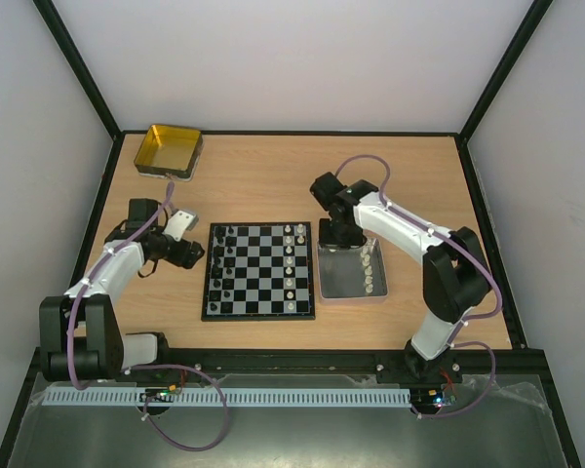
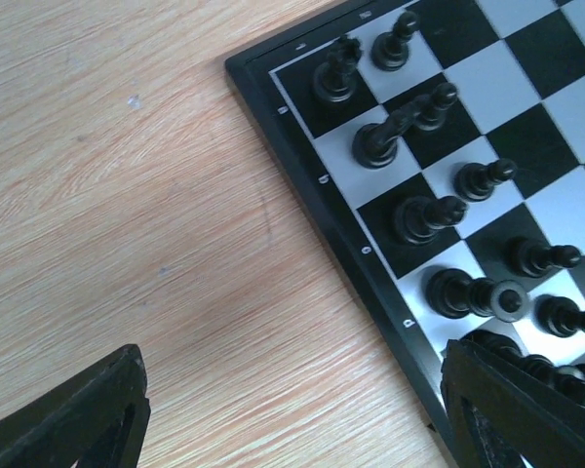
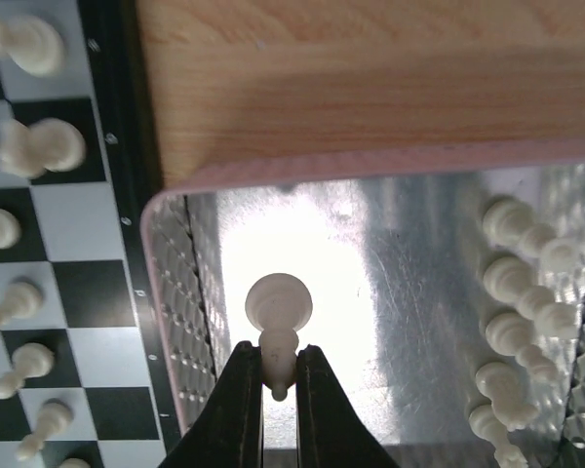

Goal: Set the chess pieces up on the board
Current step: Pick up the chess piece from the storage box, then place the chess piece on the chessboard.

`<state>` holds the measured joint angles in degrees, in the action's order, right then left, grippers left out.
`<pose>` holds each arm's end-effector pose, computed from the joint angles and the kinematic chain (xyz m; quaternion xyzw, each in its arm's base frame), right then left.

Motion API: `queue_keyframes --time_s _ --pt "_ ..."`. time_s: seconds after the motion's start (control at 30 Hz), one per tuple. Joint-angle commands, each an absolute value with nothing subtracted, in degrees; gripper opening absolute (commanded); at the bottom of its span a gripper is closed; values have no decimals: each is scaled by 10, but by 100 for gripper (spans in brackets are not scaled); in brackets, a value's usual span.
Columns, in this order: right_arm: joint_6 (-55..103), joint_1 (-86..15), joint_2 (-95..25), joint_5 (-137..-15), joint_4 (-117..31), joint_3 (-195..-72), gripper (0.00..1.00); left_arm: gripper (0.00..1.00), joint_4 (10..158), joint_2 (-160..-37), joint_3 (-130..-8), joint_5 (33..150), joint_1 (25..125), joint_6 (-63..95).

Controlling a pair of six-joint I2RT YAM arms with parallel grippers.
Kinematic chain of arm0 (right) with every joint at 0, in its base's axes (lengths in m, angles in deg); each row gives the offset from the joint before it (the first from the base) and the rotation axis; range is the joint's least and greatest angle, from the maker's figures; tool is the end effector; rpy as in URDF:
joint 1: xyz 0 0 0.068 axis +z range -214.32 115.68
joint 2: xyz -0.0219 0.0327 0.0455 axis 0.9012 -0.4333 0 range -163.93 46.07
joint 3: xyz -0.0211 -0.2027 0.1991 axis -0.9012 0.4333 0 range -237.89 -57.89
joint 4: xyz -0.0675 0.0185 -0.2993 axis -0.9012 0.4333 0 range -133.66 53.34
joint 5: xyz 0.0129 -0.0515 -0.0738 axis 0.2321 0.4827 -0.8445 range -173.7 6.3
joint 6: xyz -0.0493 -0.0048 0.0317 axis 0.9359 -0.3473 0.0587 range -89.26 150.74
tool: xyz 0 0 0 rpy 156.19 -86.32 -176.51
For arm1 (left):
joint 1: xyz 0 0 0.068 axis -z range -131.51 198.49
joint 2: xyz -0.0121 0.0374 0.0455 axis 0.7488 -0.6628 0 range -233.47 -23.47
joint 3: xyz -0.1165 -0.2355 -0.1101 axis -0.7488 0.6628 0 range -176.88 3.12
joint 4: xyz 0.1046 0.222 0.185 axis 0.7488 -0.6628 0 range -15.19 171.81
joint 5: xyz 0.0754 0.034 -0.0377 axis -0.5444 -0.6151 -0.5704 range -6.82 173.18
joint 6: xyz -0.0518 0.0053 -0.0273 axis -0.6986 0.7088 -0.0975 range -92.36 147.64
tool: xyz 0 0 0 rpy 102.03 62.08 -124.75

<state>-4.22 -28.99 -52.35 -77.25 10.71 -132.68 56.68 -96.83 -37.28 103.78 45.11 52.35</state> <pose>0.3052 0.2222 0.2105 -0.0091 0.9929 0.1059 0.0531 0.2802 0.0014 0.1724 0.2234 0.9206 -0.1011 0.3040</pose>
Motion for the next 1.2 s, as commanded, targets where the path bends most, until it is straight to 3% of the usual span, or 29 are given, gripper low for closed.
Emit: queue_keyframes --time_s 0.0,0.33,1.17 --pt "-42 -279 -529 -805 158 -1384 2 82 531 -937 -359 1111 451 579" --pt "-39 -254 -586 -771 157 -1453 2 83 498 -856 -344 1180 451 636" --pt "-36 -224 -678 -757 151 -1509 4 84 513 -867 -338 1175 451 620"
